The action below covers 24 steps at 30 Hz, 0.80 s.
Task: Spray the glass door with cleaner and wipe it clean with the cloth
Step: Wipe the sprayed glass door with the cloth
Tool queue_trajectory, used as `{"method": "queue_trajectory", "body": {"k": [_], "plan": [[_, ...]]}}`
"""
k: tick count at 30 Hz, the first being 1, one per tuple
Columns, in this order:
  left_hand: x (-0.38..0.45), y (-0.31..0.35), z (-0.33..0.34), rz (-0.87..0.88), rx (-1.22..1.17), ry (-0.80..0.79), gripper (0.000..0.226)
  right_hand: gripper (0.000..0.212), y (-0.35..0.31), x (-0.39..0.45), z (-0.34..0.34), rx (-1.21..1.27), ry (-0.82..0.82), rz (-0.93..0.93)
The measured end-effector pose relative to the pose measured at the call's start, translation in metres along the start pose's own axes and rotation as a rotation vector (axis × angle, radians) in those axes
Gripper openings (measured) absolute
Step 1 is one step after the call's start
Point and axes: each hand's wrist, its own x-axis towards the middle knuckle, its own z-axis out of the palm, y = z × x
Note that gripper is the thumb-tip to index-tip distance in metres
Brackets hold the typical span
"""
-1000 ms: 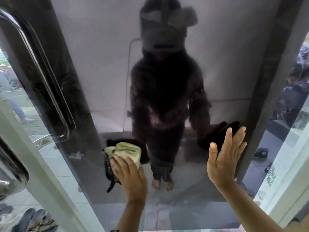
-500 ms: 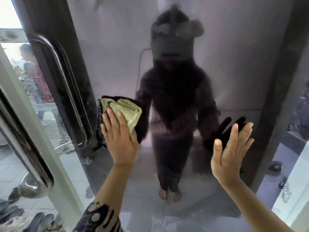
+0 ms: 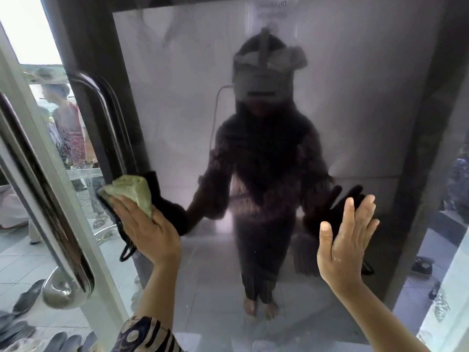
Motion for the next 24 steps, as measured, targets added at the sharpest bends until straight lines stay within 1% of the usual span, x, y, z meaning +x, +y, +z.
{"method": "queue_trajectory", "body": {"k": [3,5,8,11,13,15,17,19,21,24], "plan": [[-0.032,-0.003,-0.002,-0.061,-0.010,-0.070,0.054,0.058,-0.003,-0.004,-0.001,0.011,-0.029,0.006],[-0.058,-0.001,-0.001,0.010,0.015,-0.145,0.052,0.057,-0.005,-0.008,-0.001,0.012,-0.043,0.002],[-0.097,0.000,0.001,0.265,0.108,-0.306,0.053,0.057,-0.004,-0.011,-0.002,0.010,-0.053,0.015],[-0.117,0.007,0.008,0.568,0.178,-0.430,0.045,0.057,0.001,-0.011,-0.004,-0.001,-0.044,0.023],[-0.121,0.016,0.014,0.757,0.226,-0.434,0.039,0.057,0.003,-0.010,-0.005,-0.010,-0.038,0.036],[-0.117,0.021,0.017,0.851,0.252,-0.398,0.039,0.057,0.005,-0.008,-0.006,-0.018,-0.028,0.042],[-0.107,0.020,0.017,0.893,0.265,-0.362,0.037,0.058,0.005,-0.005,-0.007,-0.024,-0.023,0.036],[-0.093,0.019,0.017,0.895,0.266,-0.307,0.037,0.057,0.007,-0.001,-0.007,-0.028,-0.019,0.029],[-0.079,0.021,0.020,0.840,0.231,-0.248,0.039,0.057,0.010,0.003,-0.009,-0.032,-0.011,0.026],[-0.069,0.027,0.025,0.693,0.180,-0.191,0.044,0.057,0.017,0.007,-0.013,-0.038,-0.011,0.020]]}}
